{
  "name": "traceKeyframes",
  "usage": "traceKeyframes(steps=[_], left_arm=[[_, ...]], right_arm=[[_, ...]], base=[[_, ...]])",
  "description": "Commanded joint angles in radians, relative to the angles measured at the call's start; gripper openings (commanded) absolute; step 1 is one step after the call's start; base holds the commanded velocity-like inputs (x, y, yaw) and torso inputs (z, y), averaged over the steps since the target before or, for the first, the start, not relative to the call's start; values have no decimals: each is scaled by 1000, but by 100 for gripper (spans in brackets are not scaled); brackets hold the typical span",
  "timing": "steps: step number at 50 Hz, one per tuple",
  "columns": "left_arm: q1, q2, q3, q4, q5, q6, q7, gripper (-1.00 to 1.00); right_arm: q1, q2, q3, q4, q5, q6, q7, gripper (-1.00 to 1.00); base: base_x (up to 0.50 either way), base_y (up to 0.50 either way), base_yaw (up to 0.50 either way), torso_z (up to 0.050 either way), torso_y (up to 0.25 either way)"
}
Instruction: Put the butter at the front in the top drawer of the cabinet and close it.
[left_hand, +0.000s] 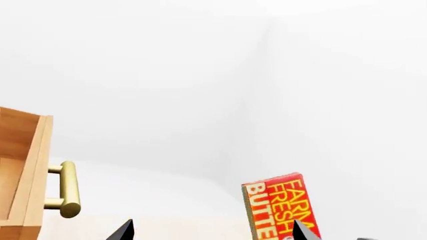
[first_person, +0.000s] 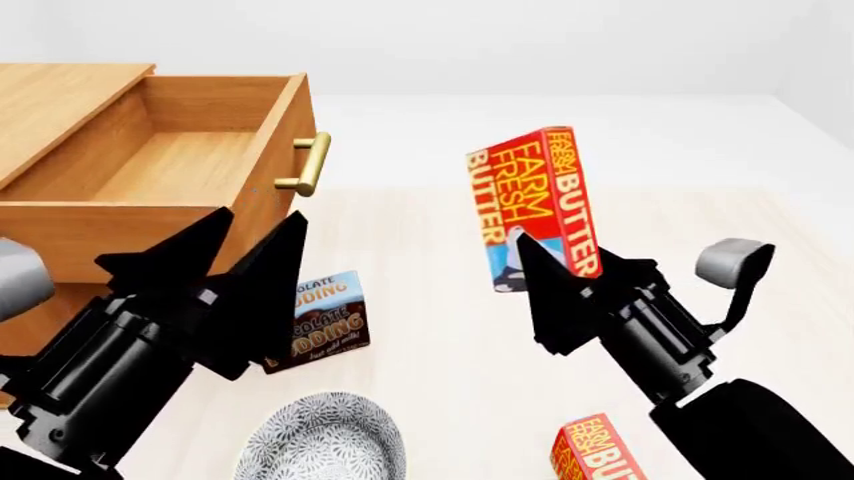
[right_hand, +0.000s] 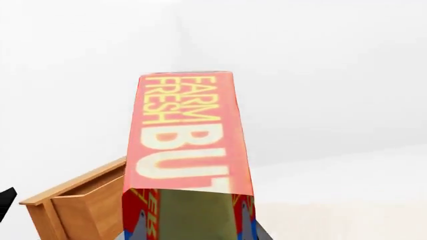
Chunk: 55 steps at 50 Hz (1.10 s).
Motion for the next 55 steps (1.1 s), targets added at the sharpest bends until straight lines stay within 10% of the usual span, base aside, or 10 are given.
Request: traceKeyframes(steps=[1, 55], left_arm=[[-10, -16, -3, -15, -97, 0, 38, 100], [-171, 10, 69, -144, -438, -68, 203, 100]], right_arm=[[15, -6, 38, 13, 113, -7, -103, -100], [83, -57, -27, 109, 317, 52, -384, -100]], base=[[0, 0, 0, 0, 0], [0, 0, 0, 0, 1]])
